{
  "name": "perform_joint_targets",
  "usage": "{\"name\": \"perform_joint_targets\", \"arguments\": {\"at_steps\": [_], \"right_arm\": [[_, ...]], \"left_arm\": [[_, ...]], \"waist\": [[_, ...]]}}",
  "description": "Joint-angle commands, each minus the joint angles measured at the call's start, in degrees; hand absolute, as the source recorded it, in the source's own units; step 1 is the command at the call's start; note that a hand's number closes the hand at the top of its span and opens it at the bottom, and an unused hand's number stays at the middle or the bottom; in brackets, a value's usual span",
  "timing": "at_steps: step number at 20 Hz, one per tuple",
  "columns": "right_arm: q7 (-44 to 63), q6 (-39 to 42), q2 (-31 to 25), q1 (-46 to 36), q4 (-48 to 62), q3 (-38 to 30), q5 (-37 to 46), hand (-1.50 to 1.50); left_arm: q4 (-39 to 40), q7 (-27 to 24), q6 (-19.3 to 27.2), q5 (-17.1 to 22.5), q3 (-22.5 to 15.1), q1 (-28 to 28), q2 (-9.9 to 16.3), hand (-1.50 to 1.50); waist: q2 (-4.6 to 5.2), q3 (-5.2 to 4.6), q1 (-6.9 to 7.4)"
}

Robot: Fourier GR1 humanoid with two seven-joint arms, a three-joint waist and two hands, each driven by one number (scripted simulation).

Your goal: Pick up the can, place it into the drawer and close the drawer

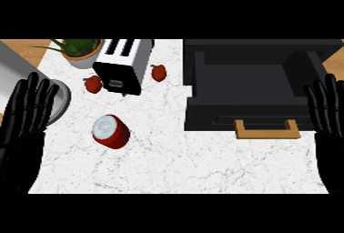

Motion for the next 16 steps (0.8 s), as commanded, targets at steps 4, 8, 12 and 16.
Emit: {"name": "perform_joint_targets", "arguments": {"at_steps": [4,8,12,16], "right_arm": [[-2.22,0.73,0.79,-0.28,2.21,-0.41,-1.00,-1.50],[7.66,-3.00,2.14,4.11,3.51,-3.10,-1.92,-1.50],[12.42,-1.37,-0.29,3.28,1.24,-5.80,-5.28,-1.50],[9.96,-1.87,0.84,4.23,1.95,-4.06,-2.33,-1.50]], "left_arm": [[-0.43,1.98,7.97,-7.01,0.11,0.11,-4.52,-1.50],[-0.97,11.98,19.56,-6.51,0.40,11.09,-6.92,-1.50],[-3.78,18.33,24.58,-10.16,-3.11,11.42,-6.99,-1.50],[-11.01,25.81,28.17,-16.27,-9.16,13.11,-7.02,-1.50]], "waist": [[-0.99,0.08,0.08],[-0.85,0.11,1.05],[-1.07,0.10,0.04],[-1.07,0.08,0.16]]}}
